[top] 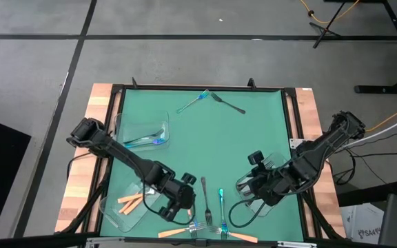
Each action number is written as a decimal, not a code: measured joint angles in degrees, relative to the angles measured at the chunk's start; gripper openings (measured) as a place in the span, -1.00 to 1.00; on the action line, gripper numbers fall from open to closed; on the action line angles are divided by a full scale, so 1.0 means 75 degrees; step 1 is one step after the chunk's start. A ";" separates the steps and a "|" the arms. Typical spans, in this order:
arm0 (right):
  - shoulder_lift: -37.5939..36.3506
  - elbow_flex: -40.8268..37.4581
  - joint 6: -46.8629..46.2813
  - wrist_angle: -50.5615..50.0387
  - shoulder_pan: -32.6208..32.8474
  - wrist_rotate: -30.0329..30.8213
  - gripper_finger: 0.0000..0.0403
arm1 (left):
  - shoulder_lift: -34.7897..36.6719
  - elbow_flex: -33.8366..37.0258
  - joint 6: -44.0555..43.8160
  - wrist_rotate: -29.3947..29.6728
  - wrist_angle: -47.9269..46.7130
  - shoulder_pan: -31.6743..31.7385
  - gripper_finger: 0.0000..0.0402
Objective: Sort silverware by color (type)
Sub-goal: Put the top yellow fork into the bottom left transparent bin
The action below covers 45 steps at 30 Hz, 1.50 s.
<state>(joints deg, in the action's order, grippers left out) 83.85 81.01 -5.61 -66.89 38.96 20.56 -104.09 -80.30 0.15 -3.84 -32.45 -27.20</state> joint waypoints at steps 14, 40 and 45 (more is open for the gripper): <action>0.0000 0.0000 -0.0052 0.0143 0.0000 0.0000 -0.66 | -0.0017 0.0406 0.2461 0.0035 0.0262 0.0056 -0.46; 0.0000 -0.0003 0.0134 0.0519 0.0003 -0.0020 -0.66 | -0.1698 -0.2369 0.2601 0.0454 -0.0781 -0.0242 -0.46; 0.0000 -0.0003 0.0393 0.0539 0.0002 -0.0023 -0.66 | -0.2120 -0.2835 0.2401 0.0694 -0.1857 -0.0222 -0.46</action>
<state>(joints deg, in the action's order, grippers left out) 83.85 80.99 -2.66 -62.85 38.98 20.38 -119.99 -101.56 18.15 1.37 -46.37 -28.87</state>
